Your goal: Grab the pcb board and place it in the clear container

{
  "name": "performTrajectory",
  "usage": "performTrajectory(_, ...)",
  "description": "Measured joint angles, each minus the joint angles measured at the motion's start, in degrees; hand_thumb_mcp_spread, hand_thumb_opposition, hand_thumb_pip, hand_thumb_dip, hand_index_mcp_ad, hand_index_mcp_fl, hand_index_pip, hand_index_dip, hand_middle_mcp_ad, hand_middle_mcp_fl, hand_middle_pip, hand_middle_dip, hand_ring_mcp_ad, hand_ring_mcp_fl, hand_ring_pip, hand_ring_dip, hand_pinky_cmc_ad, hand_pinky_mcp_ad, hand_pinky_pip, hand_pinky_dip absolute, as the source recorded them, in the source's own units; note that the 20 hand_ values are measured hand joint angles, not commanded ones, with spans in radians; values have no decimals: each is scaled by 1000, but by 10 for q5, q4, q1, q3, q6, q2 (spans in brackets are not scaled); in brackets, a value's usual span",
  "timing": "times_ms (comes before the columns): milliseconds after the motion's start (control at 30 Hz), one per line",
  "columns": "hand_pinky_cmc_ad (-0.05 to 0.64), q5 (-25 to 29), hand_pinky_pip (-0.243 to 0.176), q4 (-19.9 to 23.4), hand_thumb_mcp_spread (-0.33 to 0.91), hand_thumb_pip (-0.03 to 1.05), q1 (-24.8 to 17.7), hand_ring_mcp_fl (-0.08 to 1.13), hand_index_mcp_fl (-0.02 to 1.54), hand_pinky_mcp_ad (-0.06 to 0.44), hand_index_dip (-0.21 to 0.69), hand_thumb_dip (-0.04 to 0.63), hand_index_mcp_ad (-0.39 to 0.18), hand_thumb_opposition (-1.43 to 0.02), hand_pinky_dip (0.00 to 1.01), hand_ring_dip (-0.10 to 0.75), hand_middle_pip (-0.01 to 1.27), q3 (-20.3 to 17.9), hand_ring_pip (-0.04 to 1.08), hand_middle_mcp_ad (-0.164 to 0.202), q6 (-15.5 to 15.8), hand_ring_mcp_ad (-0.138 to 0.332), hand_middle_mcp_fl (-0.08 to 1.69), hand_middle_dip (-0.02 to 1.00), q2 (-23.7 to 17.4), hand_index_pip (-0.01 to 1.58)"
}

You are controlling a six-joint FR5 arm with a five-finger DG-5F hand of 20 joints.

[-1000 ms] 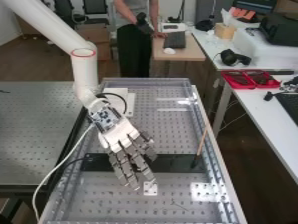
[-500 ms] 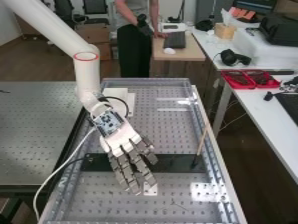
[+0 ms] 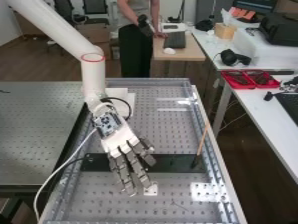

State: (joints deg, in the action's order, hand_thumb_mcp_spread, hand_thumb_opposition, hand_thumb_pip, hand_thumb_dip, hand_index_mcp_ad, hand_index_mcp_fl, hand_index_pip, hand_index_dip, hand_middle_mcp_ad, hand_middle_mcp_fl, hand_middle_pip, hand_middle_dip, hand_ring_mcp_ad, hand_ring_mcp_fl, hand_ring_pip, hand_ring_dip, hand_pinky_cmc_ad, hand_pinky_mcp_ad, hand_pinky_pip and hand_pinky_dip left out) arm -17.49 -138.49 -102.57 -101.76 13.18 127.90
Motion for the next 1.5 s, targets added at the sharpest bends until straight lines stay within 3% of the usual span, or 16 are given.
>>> performTrajectory(267,269,39,-86,-18,621,365,-11,14,138,148,267,269,-56,-827,178,26,131,17,91,94,-27,195,5,157,13,1330)
performTrajectory(433,269,56,-86,-55,621,365,-18,14,138,145,267,269,-56,-827,178,26,131,32,91,94,-69,195,5,157,25,1330)
performTrajectory(767,269,70,-86,-62,621,365,-21,14,138,145,265,269,-56,-827,178,30,131,44,91,94,-79,192,5,157,35,1328)
performTrajectory(967,269,77,-86,-85,621,365,-20,14,136,148,265,269,-56,-827,176,30,131,55,89,94,-109,192,3,157,44,1330)
performTrajectory(1367,274,75,-86,-93,621,361,-17,14,176,148,253,269,-56,-827,176,30,127,65,89,94,-119,195,37,157,53,1328)
performTrajectory(1500,274,73,-86,-106,621,361,-16,14,192,145,248,269,-56,-827,176,30,131,70,89,94,-137,195,37,157,57,1332)
